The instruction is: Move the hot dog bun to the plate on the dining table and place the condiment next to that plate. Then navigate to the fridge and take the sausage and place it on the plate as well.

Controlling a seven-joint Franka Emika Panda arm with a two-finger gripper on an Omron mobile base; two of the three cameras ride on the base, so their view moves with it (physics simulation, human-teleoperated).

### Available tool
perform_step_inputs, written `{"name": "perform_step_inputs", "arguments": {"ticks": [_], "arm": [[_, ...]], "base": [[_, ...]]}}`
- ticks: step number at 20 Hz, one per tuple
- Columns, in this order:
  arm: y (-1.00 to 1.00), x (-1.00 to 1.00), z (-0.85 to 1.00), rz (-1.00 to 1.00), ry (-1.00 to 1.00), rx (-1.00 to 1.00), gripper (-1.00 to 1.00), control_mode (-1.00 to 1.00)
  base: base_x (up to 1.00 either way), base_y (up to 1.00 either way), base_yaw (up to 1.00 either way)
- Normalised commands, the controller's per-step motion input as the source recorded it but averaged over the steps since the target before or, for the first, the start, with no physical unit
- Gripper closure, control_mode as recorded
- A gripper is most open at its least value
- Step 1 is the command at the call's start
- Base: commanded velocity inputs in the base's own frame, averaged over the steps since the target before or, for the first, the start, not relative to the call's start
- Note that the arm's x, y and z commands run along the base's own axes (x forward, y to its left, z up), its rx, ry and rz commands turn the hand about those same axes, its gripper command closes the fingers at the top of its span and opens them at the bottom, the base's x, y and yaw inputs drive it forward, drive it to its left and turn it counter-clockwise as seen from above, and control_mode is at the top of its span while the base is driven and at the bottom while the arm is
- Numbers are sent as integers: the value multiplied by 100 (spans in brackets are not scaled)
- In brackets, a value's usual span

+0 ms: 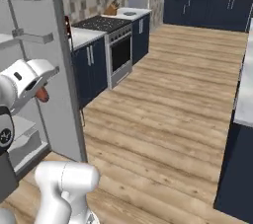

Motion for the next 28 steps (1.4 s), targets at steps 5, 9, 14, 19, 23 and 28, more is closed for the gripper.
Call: {"name": "perform_step_inputs", "arguments": {"ticks": [5,9,14,19,23,28], "arm": [[0,0,0,0,0,0,100,100],[0,0,0,0,0,0,100,100],[0,0,0,0,0,0,100,100],[0,0,0,0,0,0,100,100],[0,0,0,0,0,0,100,100],[0,0,0,0,0,0,100,100]], "base": [[-39,5,-78],[-3,-59,-56],[15,-97,-22],[20,-100,-1],[26,-99,3],[28,-88,7]]}}
